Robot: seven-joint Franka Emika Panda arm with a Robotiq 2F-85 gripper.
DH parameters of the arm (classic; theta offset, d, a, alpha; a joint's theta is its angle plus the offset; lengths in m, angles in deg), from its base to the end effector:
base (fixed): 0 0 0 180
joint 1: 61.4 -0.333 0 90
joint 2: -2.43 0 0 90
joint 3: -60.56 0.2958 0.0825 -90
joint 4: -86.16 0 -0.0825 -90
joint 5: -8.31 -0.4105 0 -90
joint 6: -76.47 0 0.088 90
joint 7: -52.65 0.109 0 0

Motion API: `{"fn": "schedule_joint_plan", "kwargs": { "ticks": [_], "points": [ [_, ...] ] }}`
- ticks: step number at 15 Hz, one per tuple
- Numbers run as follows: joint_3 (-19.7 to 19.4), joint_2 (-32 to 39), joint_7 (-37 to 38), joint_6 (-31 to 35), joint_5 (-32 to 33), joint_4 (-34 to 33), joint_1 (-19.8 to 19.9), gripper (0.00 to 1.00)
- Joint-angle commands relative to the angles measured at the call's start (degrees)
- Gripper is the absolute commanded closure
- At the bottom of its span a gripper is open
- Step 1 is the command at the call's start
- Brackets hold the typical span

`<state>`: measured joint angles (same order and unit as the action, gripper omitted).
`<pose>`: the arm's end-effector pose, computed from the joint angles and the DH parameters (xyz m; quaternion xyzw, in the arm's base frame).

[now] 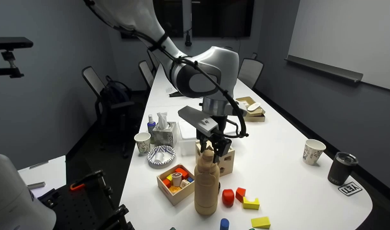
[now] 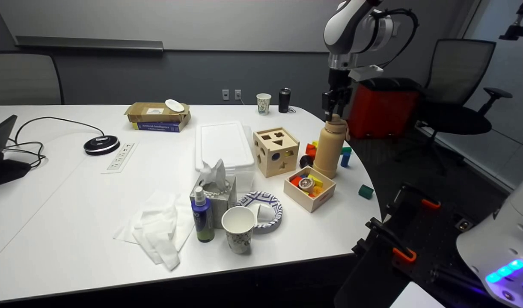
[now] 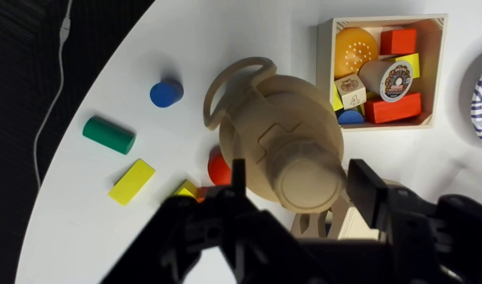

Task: Twist the lid of the bottle anticlockwise

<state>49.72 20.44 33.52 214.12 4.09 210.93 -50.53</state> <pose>0.5219 -0.2101 0.1985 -0.9980 0.0474 0.0406 0.0091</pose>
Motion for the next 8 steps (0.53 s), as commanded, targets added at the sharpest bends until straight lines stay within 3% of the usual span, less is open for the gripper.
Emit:
{"fn": "schedule_joint_plan", "kwargs": {
  "ticks": [1, 3, 8],
  "points": [
    [1.2, 0.4, 0.8, -0.5, 1.6, -0.9, 1.1, 0.65],
    [1.3, 0.3, 0.8, -0.3, 2.1, -1.0, 1.0, 0.77],
    [1.4, 0.1, 0.6, -1.9, 5.5, -0.8, 0.4, 0.79]
  ]
}}
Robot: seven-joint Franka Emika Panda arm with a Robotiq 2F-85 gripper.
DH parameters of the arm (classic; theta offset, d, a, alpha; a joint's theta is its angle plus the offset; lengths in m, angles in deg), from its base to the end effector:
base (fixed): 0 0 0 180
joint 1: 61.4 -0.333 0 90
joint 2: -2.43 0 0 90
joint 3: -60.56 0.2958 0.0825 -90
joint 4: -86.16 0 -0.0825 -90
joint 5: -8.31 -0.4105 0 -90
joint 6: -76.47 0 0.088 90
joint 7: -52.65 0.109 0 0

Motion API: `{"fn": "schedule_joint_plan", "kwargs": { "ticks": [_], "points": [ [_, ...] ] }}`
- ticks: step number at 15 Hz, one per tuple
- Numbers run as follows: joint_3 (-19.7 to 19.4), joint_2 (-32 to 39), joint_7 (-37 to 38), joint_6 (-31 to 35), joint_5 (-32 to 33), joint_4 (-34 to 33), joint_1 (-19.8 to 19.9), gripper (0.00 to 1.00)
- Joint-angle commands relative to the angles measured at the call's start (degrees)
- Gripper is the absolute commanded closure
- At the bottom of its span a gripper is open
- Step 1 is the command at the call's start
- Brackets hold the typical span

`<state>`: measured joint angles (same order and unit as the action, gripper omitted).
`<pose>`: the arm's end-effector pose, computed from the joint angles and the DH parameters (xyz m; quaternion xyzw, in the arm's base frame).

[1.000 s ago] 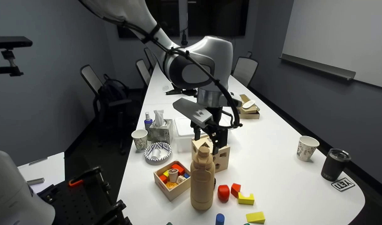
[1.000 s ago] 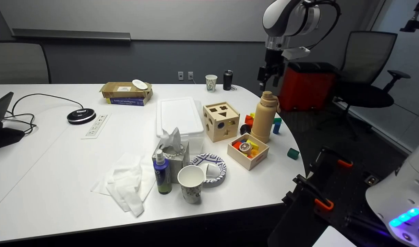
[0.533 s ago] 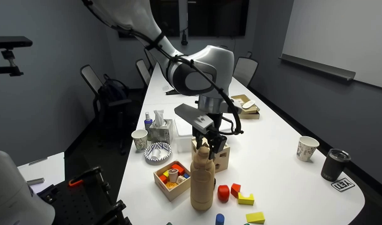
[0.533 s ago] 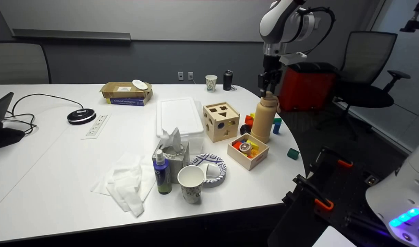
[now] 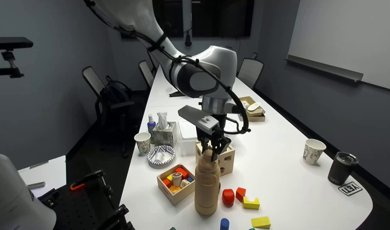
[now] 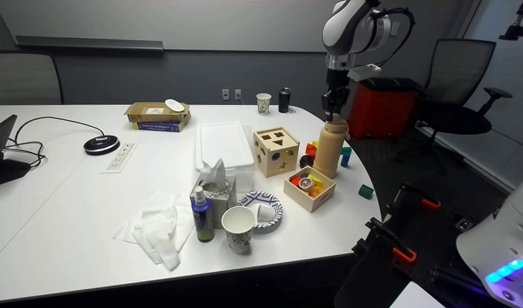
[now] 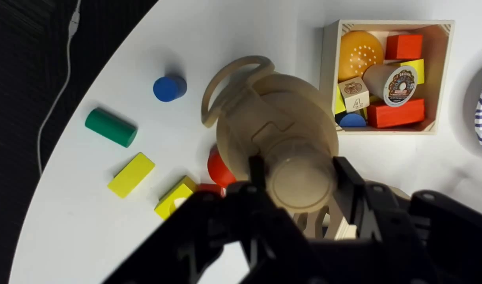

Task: Twist the lid of the bottle anticlockwise

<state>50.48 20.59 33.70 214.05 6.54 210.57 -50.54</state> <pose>0.5264 -0.2038 0.1990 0.9987 -0.0260 -0.0443 0.0025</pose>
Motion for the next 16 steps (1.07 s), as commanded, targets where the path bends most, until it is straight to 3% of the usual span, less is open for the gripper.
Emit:
{"fn": "schedule_joint_plan", "kwargs": {
  "ticks": [1, 8, 16],
  "points": [
    [0.6, -0.1, 0.5, -2.1, 4.3, -0.4, 0.3, 0.79],
    [1.5, 0.4, -1.9, -5.3, 10.0, -1.2, 0.1, 0.79],
    [3.8, 2.2, -9.9, -10.1, 10.9, -3.8, 0.4, 0.79]
  ]
}}
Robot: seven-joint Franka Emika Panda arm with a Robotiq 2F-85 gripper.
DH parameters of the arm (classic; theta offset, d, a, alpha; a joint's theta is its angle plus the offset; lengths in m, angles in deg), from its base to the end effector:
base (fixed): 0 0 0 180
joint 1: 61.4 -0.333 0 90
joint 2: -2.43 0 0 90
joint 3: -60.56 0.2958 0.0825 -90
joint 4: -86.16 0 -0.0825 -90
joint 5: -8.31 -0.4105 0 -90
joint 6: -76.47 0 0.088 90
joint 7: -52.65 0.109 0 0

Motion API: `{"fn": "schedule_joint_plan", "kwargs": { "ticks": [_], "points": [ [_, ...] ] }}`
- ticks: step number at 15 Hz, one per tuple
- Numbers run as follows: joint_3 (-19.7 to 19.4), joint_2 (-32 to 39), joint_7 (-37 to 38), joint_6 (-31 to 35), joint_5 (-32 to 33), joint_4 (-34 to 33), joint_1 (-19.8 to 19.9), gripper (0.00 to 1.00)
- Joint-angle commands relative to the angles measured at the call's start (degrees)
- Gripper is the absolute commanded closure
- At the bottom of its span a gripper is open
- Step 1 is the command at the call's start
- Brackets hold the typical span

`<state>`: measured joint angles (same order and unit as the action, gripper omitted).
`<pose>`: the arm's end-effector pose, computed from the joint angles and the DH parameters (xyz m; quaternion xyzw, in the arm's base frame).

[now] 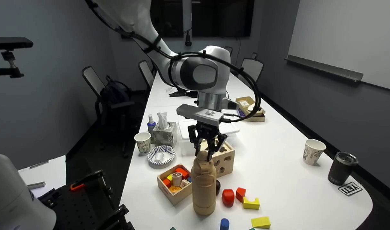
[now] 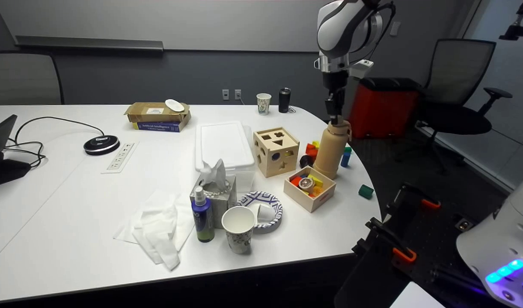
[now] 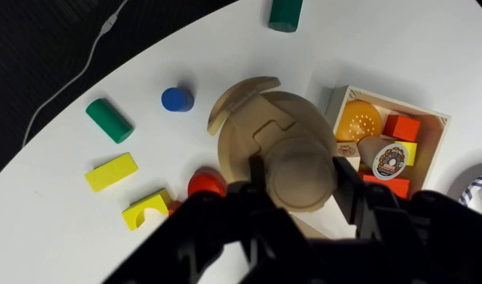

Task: Twist the lid of the bottle anticlockwise

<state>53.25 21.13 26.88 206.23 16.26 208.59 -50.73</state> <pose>0.5311 -0.1783 0.1965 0.9857 0.1179 -0.1171 0.0276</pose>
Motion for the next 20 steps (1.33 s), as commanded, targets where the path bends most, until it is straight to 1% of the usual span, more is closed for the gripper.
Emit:
{"fn": "schedule_joint_plan", "kwargs": {
  "ticks": [1, 6, 7, 10, 20],
  "points": [
    [1.0, 2.0, -3.4, -2.8, 1.8, -2.3, 0.5, 0.79],
    [1.7, 3.9, -9.0, -3.7, 5.8, -4.9, 0.4, 0.79],
    [1.8, 2.0, -6.5, -2.2, 4.0, -3.0, 0.5, 0.54],
    [2.0, 2.4, -7.6, -2.8, 4.9, -3.6, 0.4, 0.54],
    [2.0, 2.5, -7.7, -2.9, 5.0, -3.7, 0.4, 0.54]
  ]
}}
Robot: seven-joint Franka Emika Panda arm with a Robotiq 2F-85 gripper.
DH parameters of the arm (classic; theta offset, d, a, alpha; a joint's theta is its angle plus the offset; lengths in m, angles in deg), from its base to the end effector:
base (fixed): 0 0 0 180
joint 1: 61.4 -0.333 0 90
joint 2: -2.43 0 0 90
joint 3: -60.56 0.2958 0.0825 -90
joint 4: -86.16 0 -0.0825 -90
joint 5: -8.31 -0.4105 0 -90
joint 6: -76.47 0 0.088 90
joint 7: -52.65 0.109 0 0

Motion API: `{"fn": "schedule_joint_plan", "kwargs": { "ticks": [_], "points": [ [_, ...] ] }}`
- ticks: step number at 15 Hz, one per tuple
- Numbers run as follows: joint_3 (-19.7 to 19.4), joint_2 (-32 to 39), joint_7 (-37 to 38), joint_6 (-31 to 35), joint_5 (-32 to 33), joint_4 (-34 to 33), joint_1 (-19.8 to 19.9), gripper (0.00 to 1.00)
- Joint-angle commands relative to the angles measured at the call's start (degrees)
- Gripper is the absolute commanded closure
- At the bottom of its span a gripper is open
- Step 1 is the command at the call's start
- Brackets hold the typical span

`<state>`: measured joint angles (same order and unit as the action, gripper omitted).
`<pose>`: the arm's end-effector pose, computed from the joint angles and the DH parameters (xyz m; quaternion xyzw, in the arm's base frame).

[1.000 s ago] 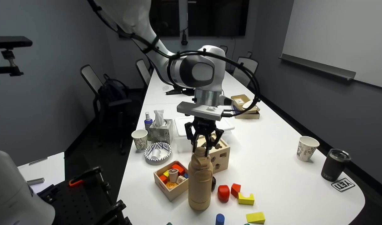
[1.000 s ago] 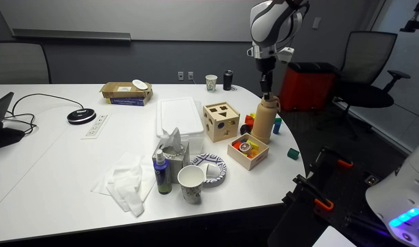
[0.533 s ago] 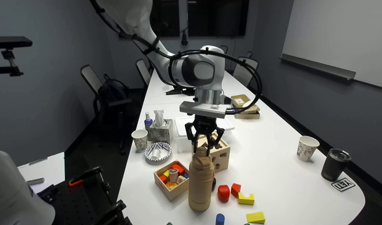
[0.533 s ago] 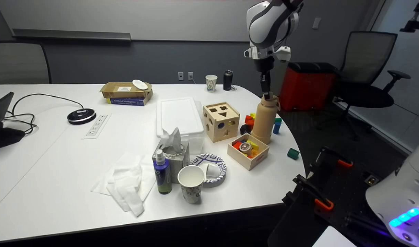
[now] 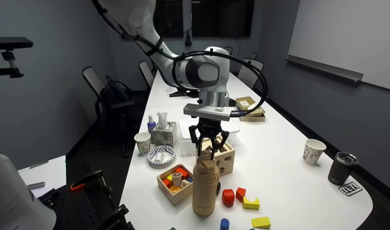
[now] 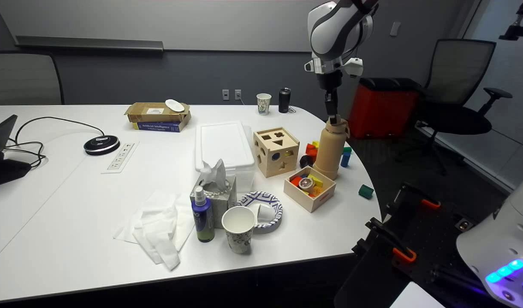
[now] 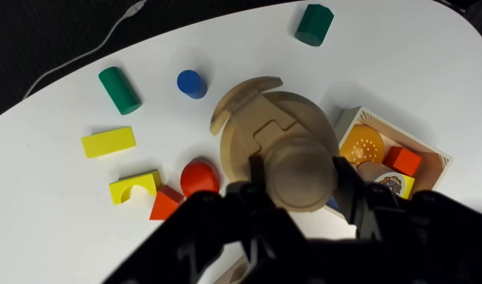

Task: Twist the lid of the bottle anticlockwise

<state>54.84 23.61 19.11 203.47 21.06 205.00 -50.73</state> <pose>0.5472 -0.1700 0.1933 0.9630 0.2237 -0.1440 0.0419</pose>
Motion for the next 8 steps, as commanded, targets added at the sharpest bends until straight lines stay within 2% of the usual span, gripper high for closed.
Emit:
{"fn": "schedule_joint_plan", "kwargs": {
  "ticks": [1, 7, 8],
  "points": [
    [0.4, 0.0, 0.1, -0.2, 0.2, -0.1, 0.4, 0.54],
    [0.4, 0.0, 0.1, -0.2, 0.2, -0.1, 0.4, 0.54],
    [0.4, 0.0, 0.1, -0.2, 0.2, -0.1, 0.4, 0.29]
  ]
}}
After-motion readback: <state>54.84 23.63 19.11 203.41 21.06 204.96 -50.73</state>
